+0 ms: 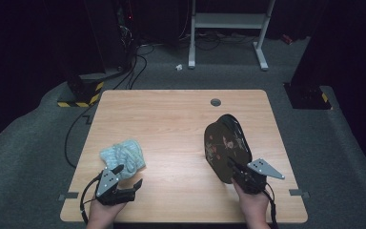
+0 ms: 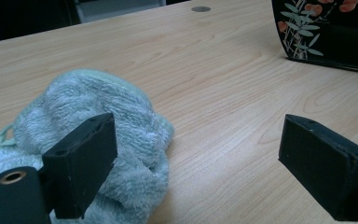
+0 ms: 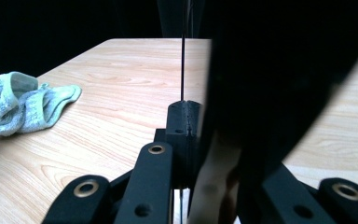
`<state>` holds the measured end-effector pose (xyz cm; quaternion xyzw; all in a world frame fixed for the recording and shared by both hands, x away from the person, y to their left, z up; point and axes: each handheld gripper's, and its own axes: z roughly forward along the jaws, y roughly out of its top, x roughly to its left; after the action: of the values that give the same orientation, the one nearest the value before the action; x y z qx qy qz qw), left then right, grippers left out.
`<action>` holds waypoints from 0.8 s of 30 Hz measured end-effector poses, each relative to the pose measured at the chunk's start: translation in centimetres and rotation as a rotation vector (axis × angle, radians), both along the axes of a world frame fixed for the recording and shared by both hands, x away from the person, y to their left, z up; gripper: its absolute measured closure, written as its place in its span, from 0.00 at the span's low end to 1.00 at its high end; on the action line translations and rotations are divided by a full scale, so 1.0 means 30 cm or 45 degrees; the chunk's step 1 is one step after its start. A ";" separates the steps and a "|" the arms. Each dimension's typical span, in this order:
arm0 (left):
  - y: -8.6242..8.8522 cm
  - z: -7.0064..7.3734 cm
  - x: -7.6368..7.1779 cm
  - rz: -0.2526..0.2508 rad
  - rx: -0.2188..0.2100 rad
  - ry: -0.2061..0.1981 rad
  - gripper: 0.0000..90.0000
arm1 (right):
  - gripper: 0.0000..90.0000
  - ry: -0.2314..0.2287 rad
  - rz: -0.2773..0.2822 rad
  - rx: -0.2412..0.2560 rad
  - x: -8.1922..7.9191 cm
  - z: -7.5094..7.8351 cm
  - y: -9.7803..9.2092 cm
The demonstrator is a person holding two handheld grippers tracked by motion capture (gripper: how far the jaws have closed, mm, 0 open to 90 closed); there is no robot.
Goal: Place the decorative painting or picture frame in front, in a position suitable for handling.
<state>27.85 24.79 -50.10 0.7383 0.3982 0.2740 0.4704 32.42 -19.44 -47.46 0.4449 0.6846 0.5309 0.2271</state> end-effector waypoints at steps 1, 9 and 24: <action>0.000 0.000 0.000 0.000 0.000 0.000 0.13 | 0.89 0.000 0.006 -0.003 -0.001 0.005 0.007; 0.003 -0.004 0.005 0.002 0.005 0.006 0.13 | 0.89 -0.058 0.098 -0.014 -0.025 0.038 0.088; 0.043 0.000 0.010 0.064 0.009 0.015 0.13 | 0.89 -0.016 0.132 0.013 -0.029 -0.006 0.113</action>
<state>28.15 26.10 -50.11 0.7312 0.4185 0.2828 0.4585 31.54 -16.04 -47.63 0.4065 0.7025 0.5483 0.2012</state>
